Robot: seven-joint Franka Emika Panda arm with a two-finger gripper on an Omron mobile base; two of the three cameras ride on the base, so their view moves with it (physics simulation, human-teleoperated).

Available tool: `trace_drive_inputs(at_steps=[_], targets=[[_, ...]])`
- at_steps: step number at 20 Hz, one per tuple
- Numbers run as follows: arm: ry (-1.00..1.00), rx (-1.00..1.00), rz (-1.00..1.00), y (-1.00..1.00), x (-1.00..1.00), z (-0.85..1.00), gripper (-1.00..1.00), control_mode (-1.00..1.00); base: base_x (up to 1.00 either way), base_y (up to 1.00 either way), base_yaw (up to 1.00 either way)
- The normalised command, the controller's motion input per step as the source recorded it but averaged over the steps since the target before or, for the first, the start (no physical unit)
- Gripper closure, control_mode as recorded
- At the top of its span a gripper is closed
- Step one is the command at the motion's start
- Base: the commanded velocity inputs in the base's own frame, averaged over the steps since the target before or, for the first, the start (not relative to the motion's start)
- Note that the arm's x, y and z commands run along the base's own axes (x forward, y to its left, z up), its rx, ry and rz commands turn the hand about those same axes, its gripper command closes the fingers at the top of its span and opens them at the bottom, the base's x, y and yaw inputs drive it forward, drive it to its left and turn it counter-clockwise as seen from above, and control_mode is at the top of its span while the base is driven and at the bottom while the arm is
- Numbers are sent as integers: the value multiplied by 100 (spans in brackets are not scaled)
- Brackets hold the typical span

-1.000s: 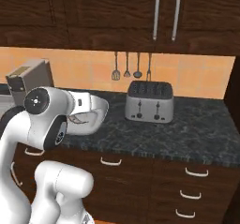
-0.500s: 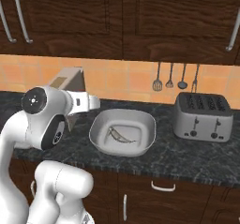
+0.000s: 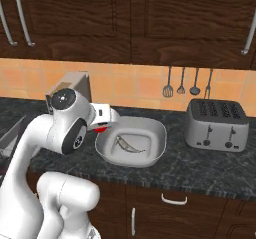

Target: Place one tomato and one fish in each tupperware on the nearby counter, to pack two identical lunches.

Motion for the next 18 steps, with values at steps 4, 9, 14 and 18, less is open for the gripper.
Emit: trace_drive_inputs(at_steps=[4, 9, 14, 18], targets=[[0, 10, -12, -80, 6, -57, 100, -100, 0, 0, 0], [1, 15, -20, -30, 20, -52, 100, -100, 0, 0, 0], [5, 12, -12, -1, 34, -26, 100, -100, 0, 0, 0], [6, 0, 0, 0, 67, -18, 100, -100, 0, 0, 0]])
